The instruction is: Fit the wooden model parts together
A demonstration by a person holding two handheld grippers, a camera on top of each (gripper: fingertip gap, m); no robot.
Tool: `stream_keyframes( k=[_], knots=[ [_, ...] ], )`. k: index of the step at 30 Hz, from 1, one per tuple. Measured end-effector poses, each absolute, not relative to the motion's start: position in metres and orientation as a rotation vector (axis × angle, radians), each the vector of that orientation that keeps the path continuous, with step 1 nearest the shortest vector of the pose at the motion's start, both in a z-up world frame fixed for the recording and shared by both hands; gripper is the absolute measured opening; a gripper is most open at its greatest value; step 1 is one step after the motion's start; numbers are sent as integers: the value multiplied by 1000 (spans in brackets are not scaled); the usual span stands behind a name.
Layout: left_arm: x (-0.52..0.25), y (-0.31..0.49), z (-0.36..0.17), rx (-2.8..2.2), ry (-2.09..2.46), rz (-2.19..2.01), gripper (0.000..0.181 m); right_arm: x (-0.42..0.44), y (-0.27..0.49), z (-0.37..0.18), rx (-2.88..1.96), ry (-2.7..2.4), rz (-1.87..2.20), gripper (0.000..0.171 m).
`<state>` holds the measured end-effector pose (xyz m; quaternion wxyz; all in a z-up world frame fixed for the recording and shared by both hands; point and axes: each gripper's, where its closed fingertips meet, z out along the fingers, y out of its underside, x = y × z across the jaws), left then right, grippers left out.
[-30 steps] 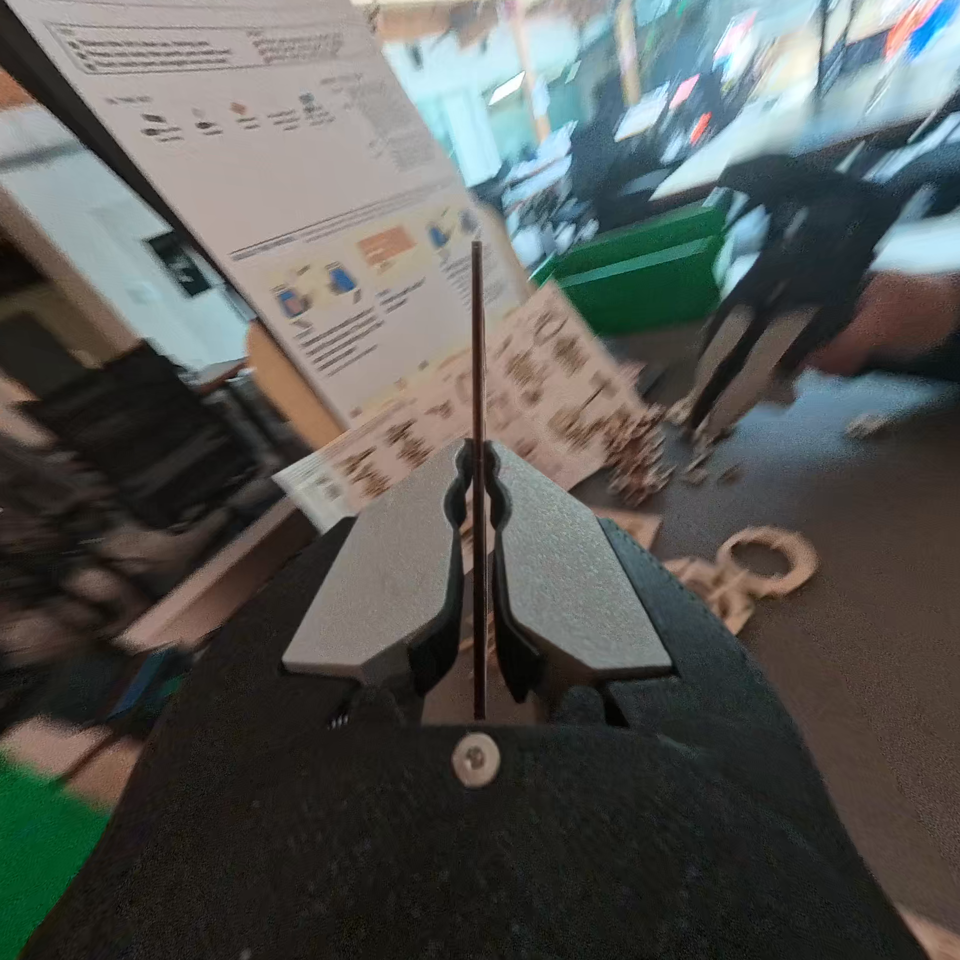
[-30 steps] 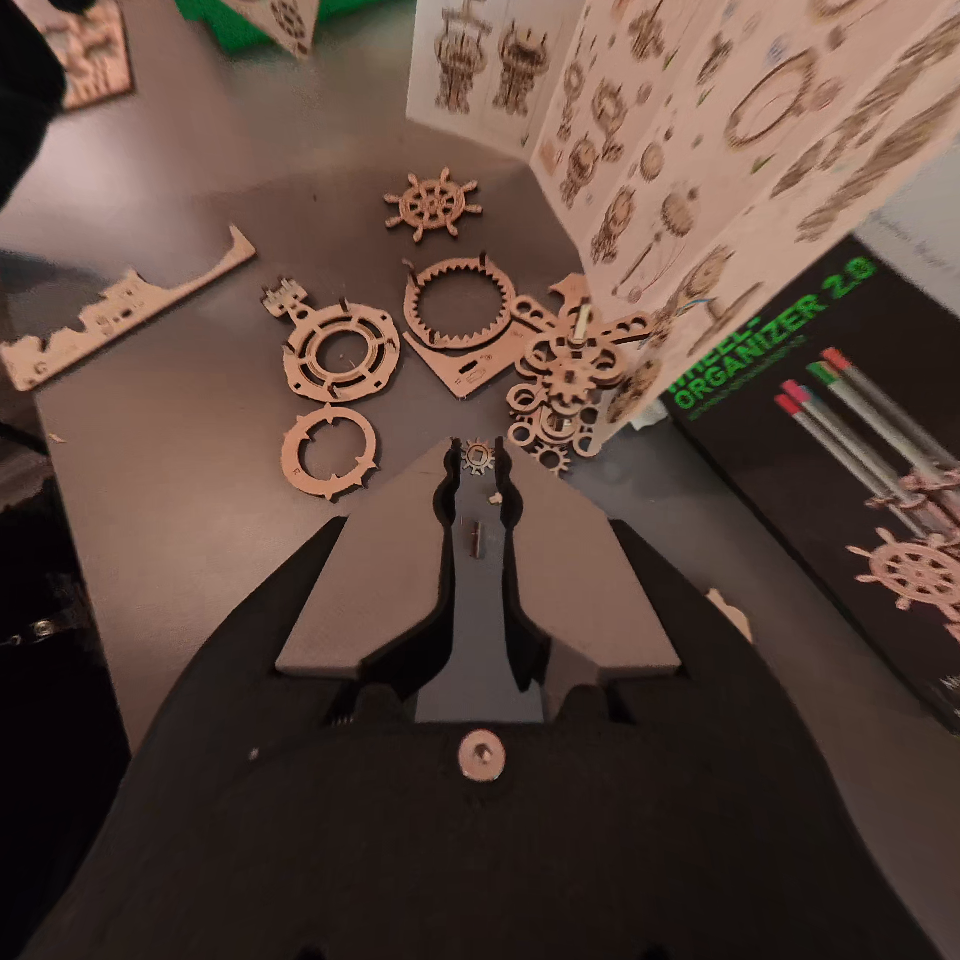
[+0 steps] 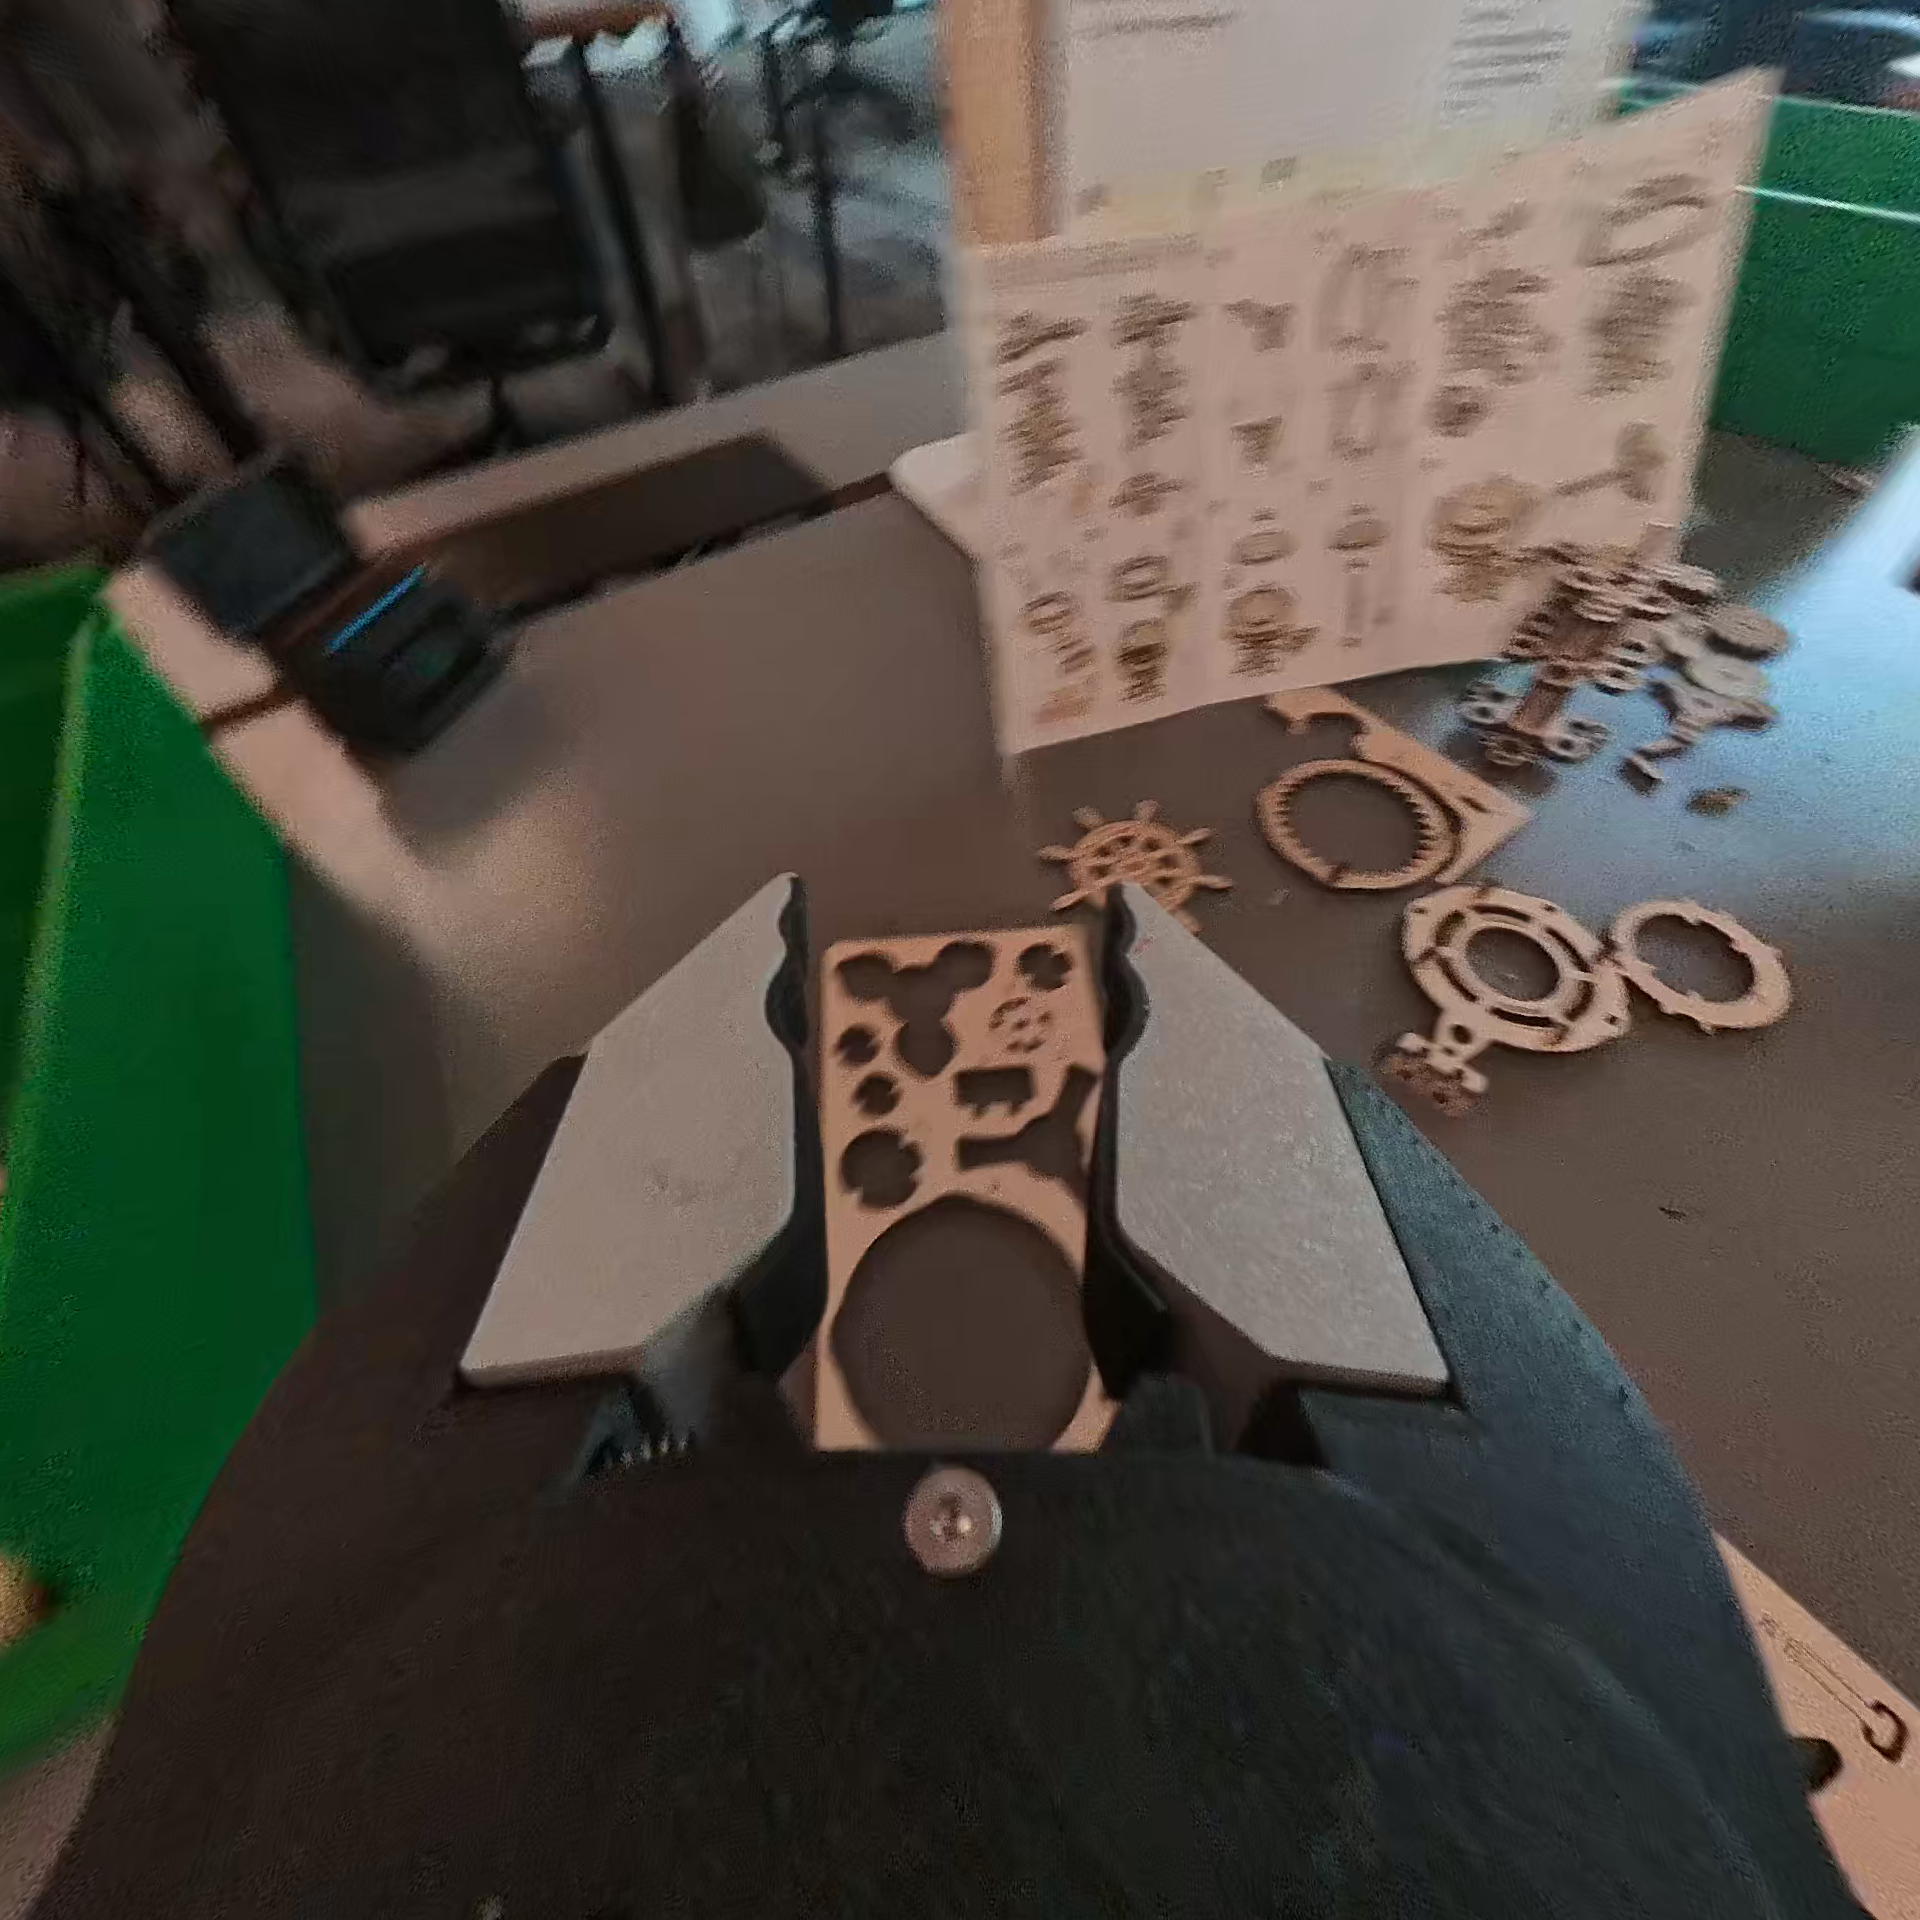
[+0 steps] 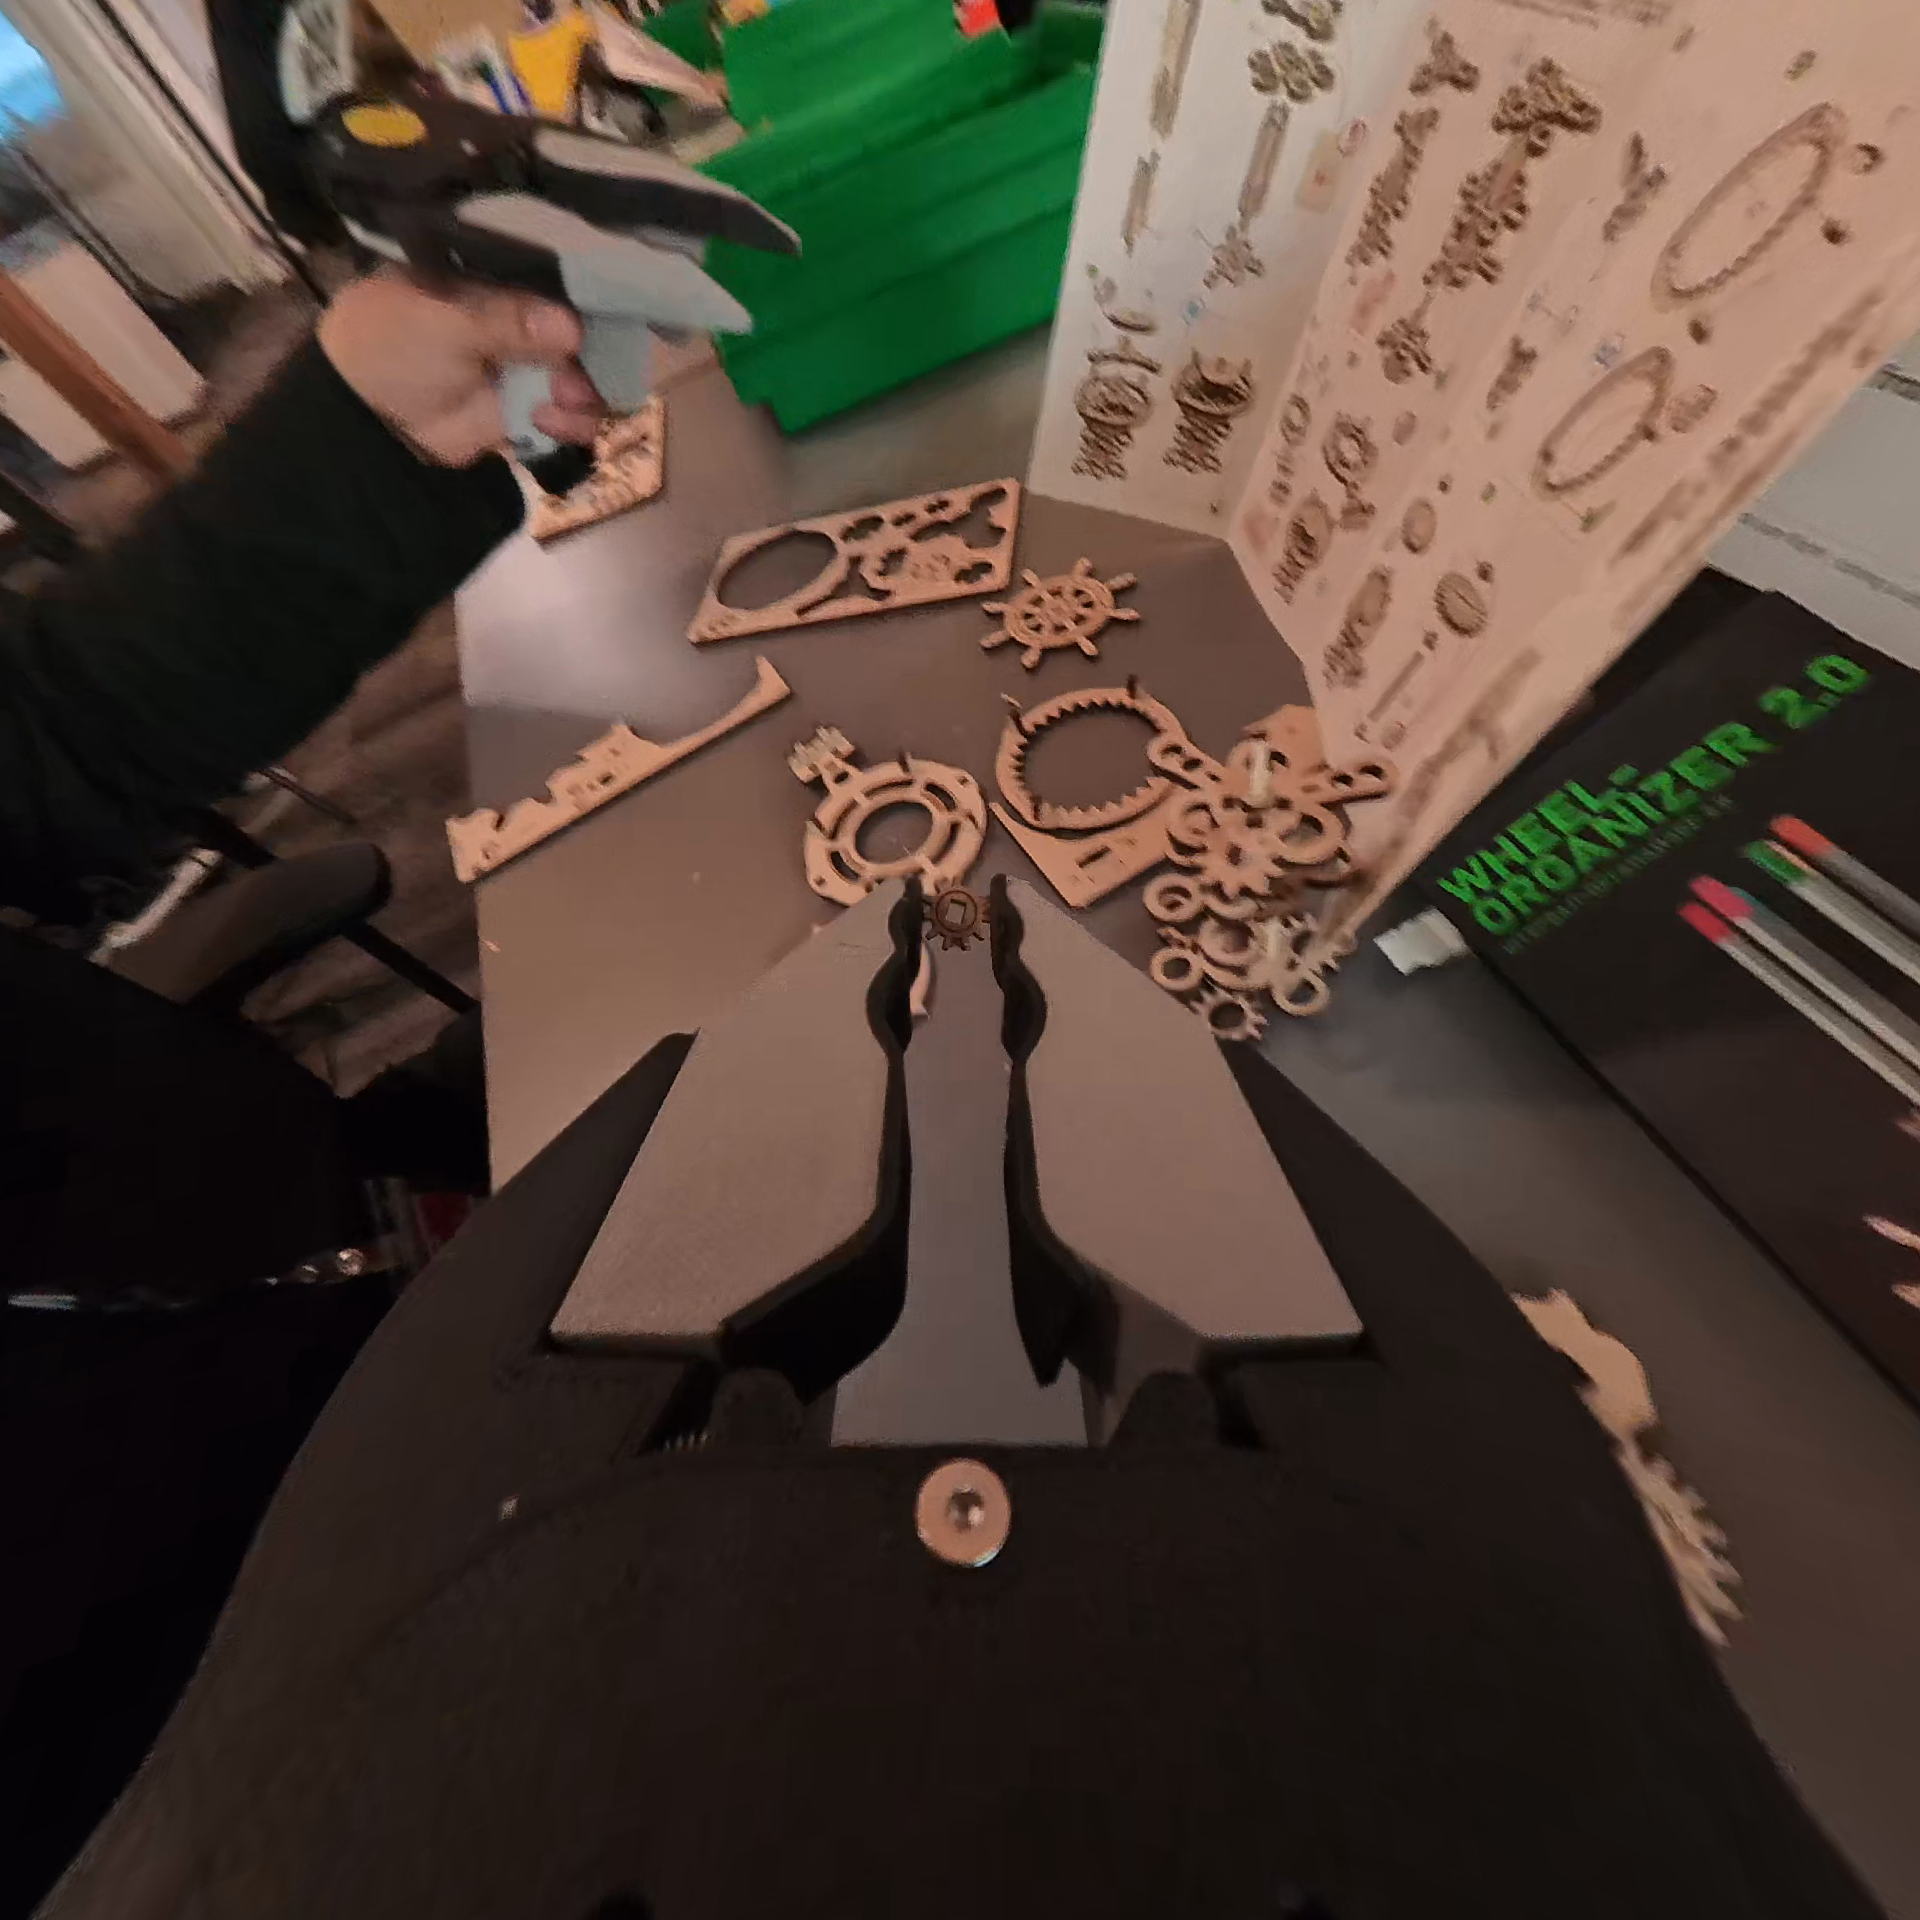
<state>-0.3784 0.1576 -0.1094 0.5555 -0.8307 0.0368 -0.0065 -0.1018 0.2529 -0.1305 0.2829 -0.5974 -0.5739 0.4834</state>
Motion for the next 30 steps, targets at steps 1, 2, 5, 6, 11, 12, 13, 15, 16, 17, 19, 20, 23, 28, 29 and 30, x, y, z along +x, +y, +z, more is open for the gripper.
stream_keyframes(
  k=[1,2,5,6,11,12,13,15,16,17,19,20,23,28,29,30],
  knots=[
    [-359,164,-107,-1942,175,-9,52,-108,250,-130,-1582,-1527,1320,9],
    [-341,172,-108,-1926,258,-6,52,-114,248,-131,-1567,-1516,1330,9],
    [-312,198,-108,-1849,382,10,49,-127,242,-141,-1536,-1526,1320,9],
    [-309,207,-109,-1828,390,5,49,-129,243,-144,-1522,-1528,1289,9],
    [-314,227,-108,-1711,383,6,39,-121,256,-131,-1385,-1476,1171,9],
    [-317,227,-111,-1703,388,18,37,-119,260,-127,-1364,-1448,1171,9],
    [-319,227,-114,-1711,393,22,36,-118,264,-124,-1361,-1418,1169,9],
    [-326,226,-122,-1759,363,0,37,-117,272,-118,-1360,-1372,1145,9],
    [-325,225,-123,-1770,333,-43,37,-116,275,-114,-1348,-1344,1127,9],
    [-321,223,-122,-1766,312,-104,36,-115,278,-111,-1338,-1322,1113,9],
    [-310,219,-119,-1744,295,-198,32,-114,282,-109,-1335,-1293,1077,9],
    [-305,218,-119,-1743,300,-222,31,-114,284,-109,-1341,-1282,1053,9],
    [-291,216,-125,-1761,350,-252,31,-114,289,-112,-1350,-1280,992,9],
    [-276,212,-126,-1753,390,-296,28,-112,296,-118,-1355,-1287,861,9],
    [-276,212,-125,-1753,387,-307,28,-112,296,-120,-1357,-1292,840,9],
    [-276,212,-125,-1752,384,-312,28,-112,297,-121,-1355,-1297,822,9]
  ],
)
